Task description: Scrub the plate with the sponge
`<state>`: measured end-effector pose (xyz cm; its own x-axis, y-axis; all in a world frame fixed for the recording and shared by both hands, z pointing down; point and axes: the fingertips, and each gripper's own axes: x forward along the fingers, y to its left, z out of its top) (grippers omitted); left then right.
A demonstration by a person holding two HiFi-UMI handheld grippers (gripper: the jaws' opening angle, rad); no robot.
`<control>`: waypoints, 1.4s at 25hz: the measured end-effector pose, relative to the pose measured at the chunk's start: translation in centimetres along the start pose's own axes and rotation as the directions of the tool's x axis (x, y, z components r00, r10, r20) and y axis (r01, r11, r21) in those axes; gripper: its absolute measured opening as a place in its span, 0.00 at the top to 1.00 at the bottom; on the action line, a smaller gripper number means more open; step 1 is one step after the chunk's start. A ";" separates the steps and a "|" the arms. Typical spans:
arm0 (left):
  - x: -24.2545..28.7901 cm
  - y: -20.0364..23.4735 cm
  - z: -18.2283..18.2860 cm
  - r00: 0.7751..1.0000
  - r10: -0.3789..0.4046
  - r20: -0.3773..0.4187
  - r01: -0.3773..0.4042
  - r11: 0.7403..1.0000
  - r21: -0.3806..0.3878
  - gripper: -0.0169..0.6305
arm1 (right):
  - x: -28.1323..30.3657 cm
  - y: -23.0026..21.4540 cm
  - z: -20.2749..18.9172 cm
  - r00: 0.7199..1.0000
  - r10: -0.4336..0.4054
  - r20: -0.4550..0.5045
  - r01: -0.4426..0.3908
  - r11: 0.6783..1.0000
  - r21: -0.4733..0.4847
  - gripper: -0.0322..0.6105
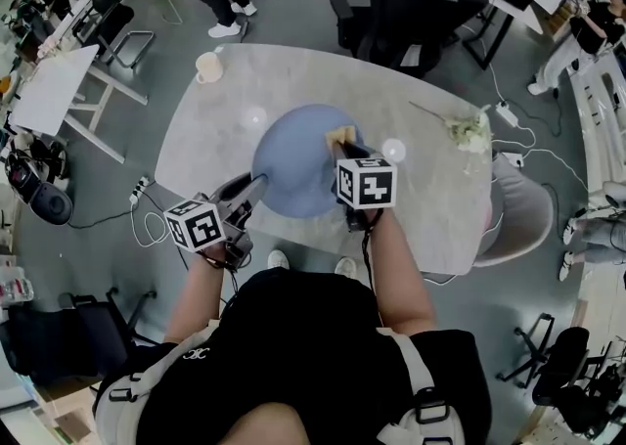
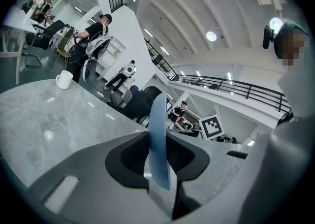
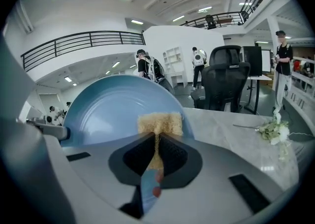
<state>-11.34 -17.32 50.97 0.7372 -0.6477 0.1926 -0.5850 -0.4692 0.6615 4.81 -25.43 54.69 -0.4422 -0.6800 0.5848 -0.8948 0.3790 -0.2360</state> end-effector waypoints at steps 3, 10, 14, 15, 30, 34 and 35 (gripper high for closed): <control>0.0 0.1 0.4 0.999 -0.016 0.029 0.018 0.998 -0.065 0.83 | -0.3 -0.6 0.6 1.000 -0.023 0.005 0.023 1.000 -0.014 0.91; -0.6 2.5 1.2 0.993 0.051 0.108 -0.020 0.962 -0.271 0.82 | 0.2 1.0 -1.7 0.997 -0.025 -0.072 0.017 0.994 -0.106 0.92; -0.9 3.8 1.0 0.989 0.101 0.105 -0.062 0.944 -0.323 0.82 | 0.5 2.9 -4.4 0.988 0.005 -0.152 -0.028 0.989 -0.148 0.92; -0.9 4.1 0.9 0.988 0.113 0.104 -0.074 0.942 -0.327 0.83 | 0.7 3.7 -5.2 0.985 0.020 -0.172 -0.047 0.987 -0.154 0.92; 0.0 4.2 -1.1 0.991 0.124 0.038 -0.105 0.939 -0.327 0.83 | 1.0 12.9 -7.8 0.951 0.236 -0.202 -0.263 0.957 -0.124 0.92; 1.3 2.8 -2.6 0.996 0.090 -0.013 -0.090 0.951 -0.294 0.83 | 1.1 10.5 -6.1 0.972 0.178 -0.155 -0.196 0.974 -0.110 0.92; 1.5 2.5 -2.8 0.997 0.078 -0.017 -0.079 0.953 -0.293 0.83 | 0.9 9.9 -5.7 0.974 0.172 -0.145 -0.187 0.978 -0.095 0.91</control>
<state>-10.76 -17.74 54.89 0.6950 -0.6720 0.2557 -0.5171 -0.2200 0.8272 -4.11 -18.72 57.33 -0.5758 -0.5061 0.6421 -0.7866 0.5571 -0.2662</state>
